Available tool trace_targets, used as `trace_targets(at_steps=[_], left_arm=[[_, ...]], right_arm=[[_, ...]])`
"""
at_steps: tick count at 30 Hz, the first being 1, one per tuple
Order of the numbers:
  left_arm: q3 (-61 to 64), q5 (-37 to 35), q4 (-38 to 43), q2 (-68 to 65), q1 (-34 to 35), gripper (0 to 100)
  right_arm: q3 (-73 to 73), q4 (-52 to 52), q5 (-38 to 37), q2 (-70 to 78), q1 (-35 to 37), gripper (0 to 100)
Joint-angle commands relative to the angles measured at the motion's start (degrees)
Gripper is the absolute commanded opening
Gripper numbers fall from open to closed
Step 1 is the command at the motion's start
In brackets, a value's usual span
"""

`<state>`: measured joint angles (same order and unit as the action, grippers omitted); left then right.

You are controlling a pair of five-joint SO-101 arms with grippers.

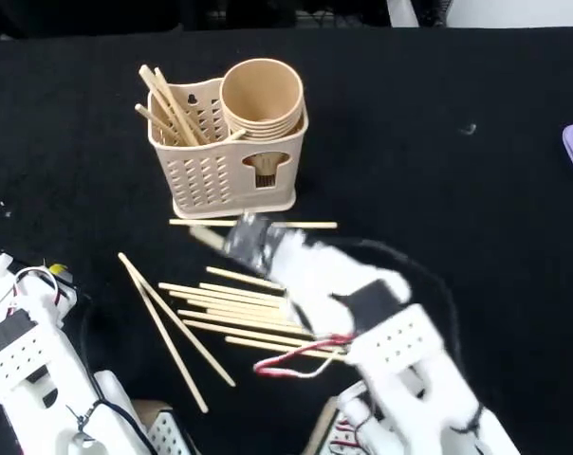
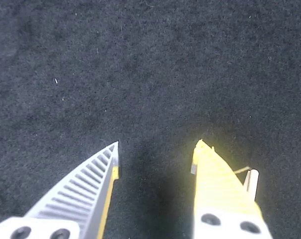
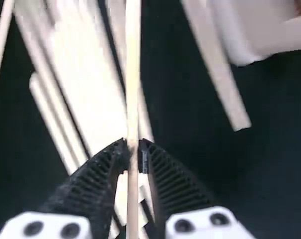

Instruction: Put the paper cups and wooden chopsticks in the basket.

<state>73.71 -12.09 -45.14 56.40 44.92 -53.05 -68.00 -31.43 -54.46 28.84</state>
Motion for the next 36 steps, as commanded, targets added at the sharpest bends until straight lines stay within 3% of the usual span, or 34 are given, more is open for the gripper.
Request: trace_targets(at_steps=[1,6,15,19,25,36], left_arm=[[-2.6,-0.1,1.0,0.9,-0.9,24],[-2.6,-0.1,1.0,0.9,-0.9,24],[-2.6,-0.1,1.0,0.9,-0.9,24],[-2.6,-0.1,1.0,0.9,-0.9,24],[-2.6,-0.1,1.0,0.9,-0.9,24],[-2.6,-0.1,0.9,0.9,-0.9,24]], right_arm=[[12.0,-0.1,3.3,-2.0,-1.1,1.1],[20.0,8.4,11.0,-0.1,-1.1,1.1],[24.7,41.1,32.5,5.9,1.8,1.1],[26.9,52.7,33.0,11.6,5.9,1.1],[31.9,67.3,32.8,24.7,6.4,1.1],[40.5,68.5,32.8,44.9,5.9,1.3]])
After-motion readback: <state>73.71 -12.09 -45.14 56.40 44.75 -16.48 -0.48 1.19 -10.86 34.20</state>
